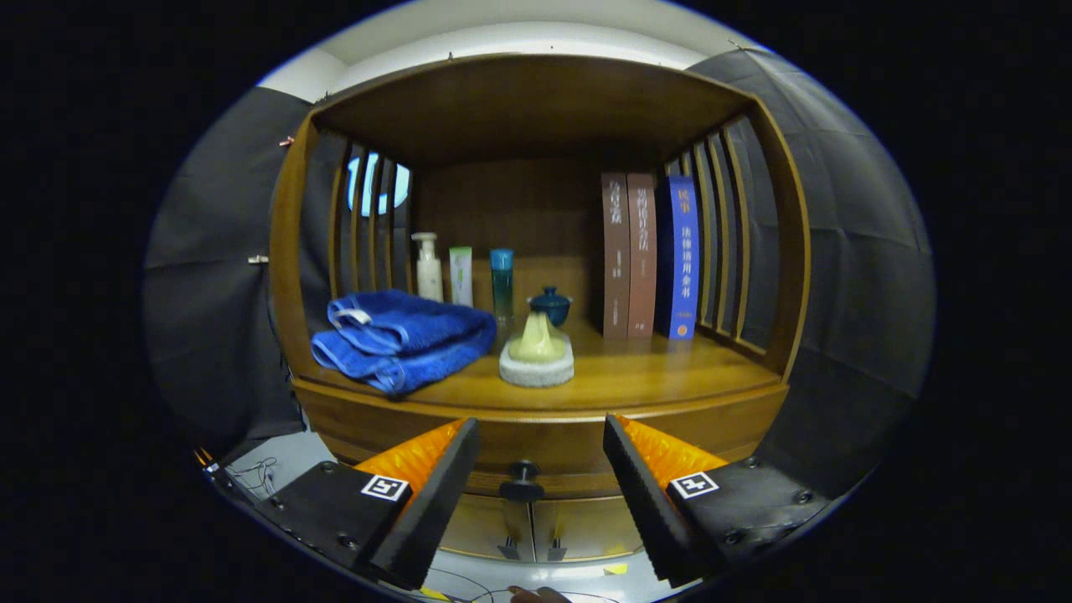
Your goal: Pull open the drawer, take out the items inside it, and place them on the countertop above the cabinet.
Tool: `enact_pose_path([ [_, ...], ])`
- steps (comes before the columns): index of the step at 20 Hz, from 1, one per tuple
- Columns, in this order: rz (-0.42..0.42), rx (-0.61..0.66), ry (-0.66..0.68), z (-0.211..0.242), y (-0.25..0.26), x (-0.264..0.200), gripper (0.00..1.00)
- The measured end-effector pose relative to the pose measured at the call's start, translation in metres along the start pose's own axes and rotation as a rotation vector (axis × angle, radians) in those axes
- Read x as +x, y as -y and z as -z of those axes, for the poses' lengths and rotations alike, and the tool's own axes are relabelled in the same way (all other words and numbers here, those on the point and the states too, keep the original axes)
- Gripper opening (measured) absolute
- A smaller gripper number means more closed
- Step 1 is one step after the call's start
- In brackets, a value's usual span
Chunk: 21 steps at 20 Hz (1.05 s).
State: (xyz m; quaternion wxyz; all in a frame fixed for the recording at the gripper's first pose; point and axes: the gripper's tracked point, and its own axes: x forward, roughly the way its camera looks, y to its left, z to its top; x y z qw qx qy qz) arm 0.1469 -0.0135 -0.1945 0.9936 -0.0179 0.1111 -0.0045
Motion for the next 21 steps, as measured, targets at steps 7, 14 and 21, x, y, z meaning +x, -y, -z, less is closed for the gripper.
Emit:
enact_pose_path([
  [7, -0.007, 0.044, 0.095, -0.109, 0.000, -0.066, 0.98],
  [14, -0.056, 0.025, 0.139, -0.157, -0.016, -0.117, 0.99],
  [21, -0.050, 0.036, 0.133, -0.153, -0.008, -0.127, 0.99],
])
